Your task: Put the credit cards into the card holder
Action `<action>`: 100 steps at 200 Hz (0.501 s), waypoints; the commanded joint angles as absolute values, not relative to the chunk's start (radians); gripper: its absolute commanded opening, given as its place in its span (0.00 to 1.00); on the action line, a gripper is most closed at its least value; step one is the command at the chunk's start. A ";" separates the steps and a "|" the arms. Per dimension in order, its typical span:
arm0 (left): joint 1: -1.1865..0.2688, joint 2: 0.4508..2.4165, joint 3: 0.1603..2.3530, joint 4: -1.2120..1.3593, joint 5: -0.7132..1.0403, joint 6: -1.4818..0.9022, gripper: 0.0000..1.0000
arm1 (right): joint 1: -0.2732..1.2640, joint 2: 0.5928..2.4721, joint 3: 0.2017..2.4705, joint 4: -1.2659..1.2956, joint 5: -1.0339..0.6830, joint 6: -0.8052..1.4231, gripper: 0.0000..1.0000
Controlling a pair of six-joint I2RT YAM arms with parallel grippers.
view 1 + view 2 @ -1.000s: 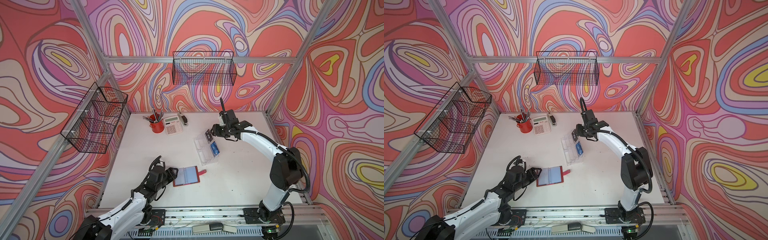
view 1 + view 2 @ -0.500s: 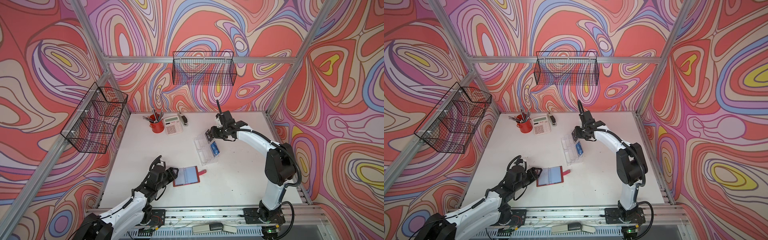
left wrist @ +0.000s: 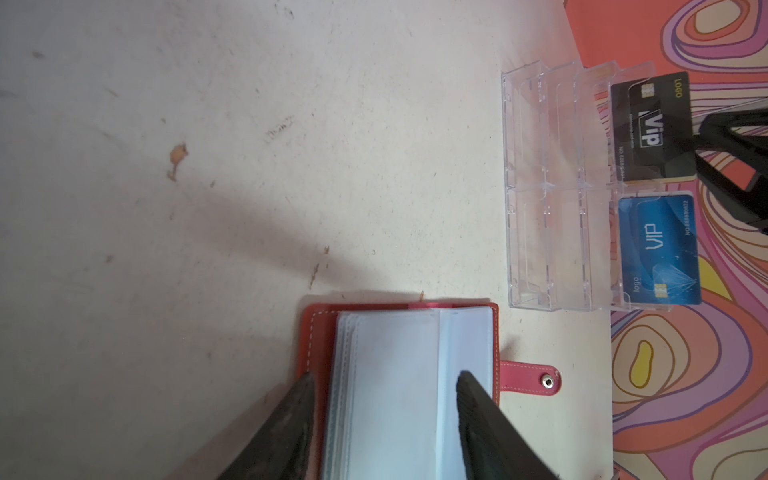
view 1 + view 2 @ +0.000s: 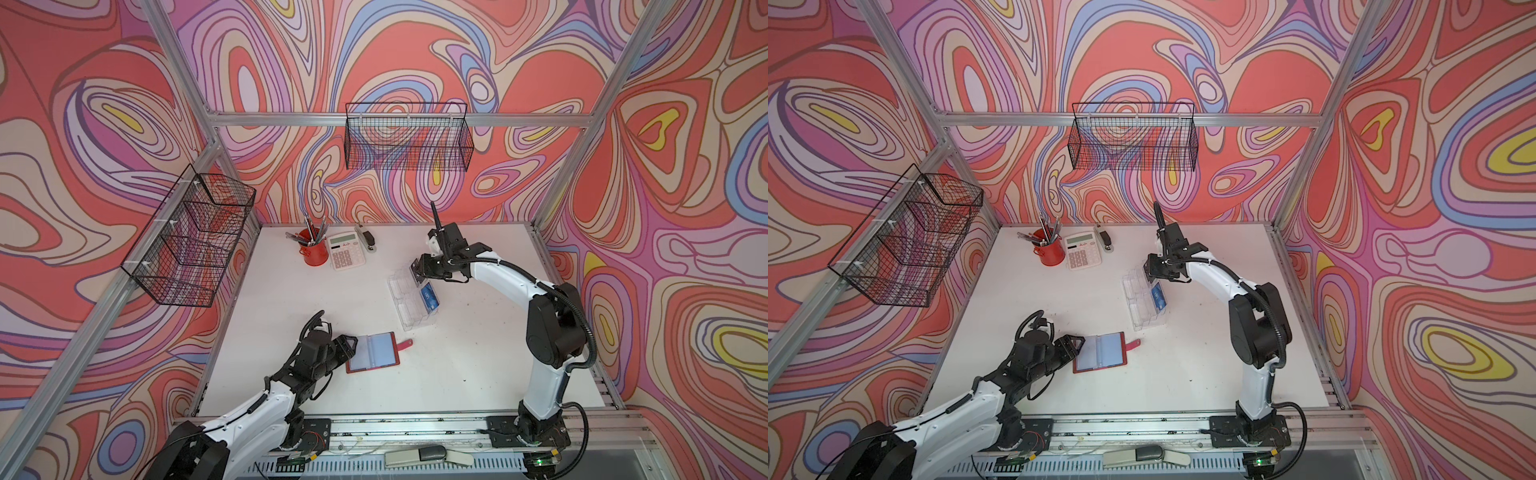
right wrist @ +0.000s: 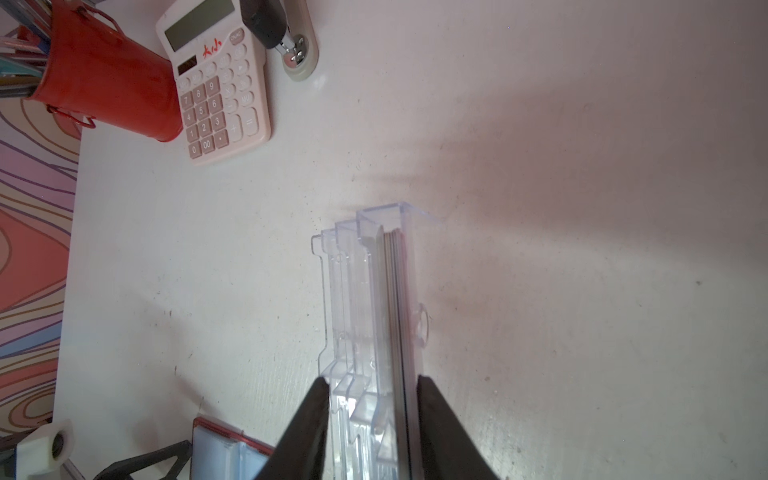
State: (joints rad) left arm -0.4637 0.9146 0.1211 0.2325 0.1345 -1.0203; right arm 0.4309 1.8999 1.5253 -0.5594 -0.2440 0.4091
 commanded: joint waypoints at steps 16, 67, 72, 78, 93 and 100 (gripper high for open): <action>-0.464 0.928 0.151 0.251 0.138 -1.004 0.57 | 0.432 1.873 1.513 -0.538 -0.273 0.398 0.33; -0.464 0.934 0.156 0.249 0.141 -1.003 0.57 | 0.436 1.873 1.506 -0.530 -0.267 0.397 0.31; -0.464 0.934 0.156 0.249 0.140 -1.002 0.57 | 0.437 1.873 1.506 -0.530 -0.266 0.396 0.31; -0.464 0.934 0.155 0.250 0.140 -1.005 0.57 | 0.439 1.874 1.505 -0.530 -0.264 0.395 0.30; -0.464 0.934 0.156 0.250 0.142 -1.006 0.57 | 0.439 1.876 1.502 -0.529 -0.253 0.396 0.30; -0.464 0.933 0.157 0.248 0.142 -1.003 0.57 | 0.440 1.878 1.503 -0.528 -0.252 0.395 0.30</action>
State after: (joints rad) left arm -0.4637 0.9318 0.1314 0.2367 0.1356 -1.0168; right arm 0.4335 1.8999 1.5139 -0.5373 -0.2554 0.4088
